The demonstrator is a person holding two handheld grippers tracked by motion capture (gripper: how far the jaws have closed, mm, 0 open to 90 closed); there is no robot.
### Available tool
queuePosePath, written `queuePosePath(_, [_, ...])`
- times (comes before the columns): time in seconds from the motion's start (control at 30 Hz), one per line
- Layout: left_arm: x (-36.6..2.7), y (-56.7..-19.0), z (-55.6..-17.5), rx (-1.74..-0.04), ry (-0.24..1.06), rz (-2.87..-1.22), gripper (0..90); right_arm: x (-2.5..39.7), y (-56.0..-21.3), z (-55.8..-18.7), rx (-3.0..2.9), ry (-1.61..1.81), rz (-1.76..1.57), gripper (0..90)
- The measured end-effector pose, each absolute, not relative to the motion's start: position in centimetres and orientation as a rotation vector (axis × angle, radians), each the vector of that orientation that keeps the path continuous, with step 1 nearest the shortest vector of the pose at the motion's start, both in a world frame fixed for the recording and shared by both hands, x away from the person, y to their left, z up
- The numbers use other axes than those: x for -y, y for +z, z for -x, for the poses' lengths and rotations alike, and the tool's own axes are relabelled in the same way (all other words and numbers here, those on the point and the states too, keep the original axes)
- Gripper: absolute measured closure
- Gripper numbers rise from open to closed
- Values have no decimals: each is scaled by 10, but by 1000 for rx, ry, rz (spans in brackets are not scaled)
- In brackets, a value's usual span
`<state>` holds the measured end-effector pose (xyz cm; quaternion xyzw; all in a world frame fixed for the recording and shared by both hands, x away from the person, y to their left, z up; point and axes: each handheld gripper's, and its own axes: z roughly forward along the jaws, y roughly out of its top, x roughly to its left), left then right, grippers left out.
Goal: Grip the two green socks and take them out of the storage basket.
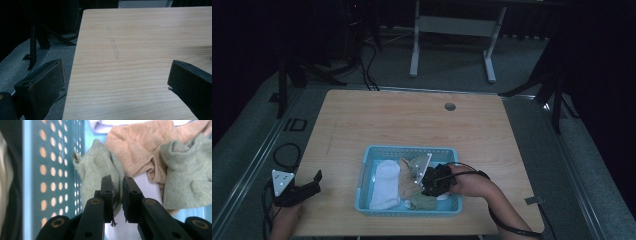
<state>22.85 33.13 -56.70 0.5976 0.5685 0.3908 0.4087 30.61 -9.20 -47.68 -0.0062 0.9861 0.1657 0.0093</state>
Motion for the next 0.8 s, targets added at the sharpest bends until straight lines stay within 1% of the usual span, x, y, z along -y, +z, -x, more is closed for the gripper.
queuePosePath(0.47, [-331, -567, -229, -1434, 986, -1504, 4, 100, -440, -299, -3046, 575, 44, 800])
queuePosePath(0.8, [-331, -567, -229, -1436, 985, -1503, 4, 113, -408, -301, -2969, 656, 7, 800])
